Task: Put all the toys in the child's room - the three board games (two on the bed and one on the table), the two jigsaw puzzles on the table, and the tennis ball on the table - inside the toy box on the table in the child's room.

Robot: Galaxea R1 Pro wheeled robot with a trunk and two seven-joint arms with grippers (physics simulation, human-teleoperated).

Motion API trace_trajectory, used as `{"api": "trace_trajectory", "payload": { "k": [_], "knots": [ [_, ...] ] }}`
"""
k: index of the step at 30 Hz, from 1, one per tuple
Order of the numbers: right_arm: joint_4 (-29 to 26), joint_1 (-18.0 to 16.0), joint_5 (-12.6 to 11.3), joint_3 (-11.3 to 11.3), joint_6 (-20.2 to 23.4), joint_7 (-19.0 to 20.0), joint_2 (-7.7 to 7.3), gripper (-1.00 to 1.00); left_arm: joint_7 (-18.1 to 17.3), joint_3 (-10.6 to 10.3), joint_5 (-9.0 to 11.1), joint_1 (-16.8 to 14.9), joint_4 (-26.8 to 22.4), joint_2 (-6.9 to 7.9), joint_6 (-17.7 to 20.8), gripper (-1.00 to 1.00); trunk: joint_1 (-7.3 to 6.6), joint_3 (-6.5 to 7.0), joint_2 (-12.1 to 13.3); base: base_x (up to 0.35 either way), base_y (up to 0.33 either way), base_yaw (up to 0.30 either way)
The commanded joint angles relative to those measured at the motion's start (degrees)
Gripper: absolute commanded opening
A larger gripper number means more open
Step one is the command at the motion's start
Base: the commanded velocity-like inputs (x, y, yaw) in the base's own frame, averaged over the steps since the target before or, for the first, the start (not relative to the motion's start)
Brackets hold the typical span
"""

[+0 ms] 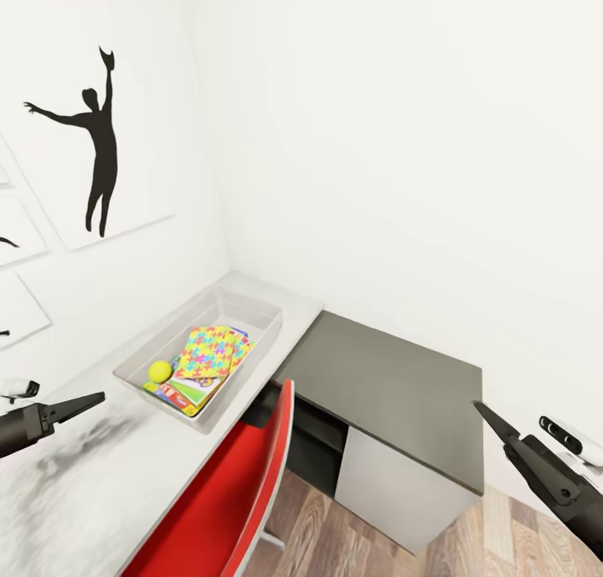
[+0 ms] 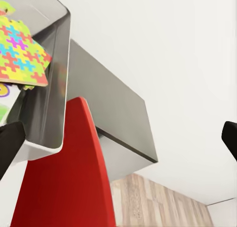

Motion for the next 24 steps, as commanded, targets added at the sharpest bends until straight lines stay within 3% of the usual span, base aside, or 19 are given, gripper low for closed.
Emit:
{"api": "trace_trajectory", "payload": {
  "k": [1,13,24],
  "knots": [
    [-0.01,-0.06,-0.05,-0.01,0.60,0.16,0.00,1.00,-0.27,0.02,-0.08,-0.03,-0.01,0.01,0.61,1.00,0.04,-0.02,-0.11,-0.004,0.000,-0.172],
    [-0.01,-0.06,-0.08,-0.07,0.60,0.15,0.00,1.00,-0.27,-0.22,-0.07,-0.03,-0.14,-0.02,0.61,1.00,0.04,1.05,-0.11,-0.009,0.000,-0.174],
    [-0.01,-0.06,-0.11,-0.08,0.60,0.16,0.00,1.00,-0.27,-0.47,-0.07,-0.03,-0.26,-0.10,0.61,1.00,0.04,2.03,-0.11,-0.152,0.000,-0.174]
  ]
}}
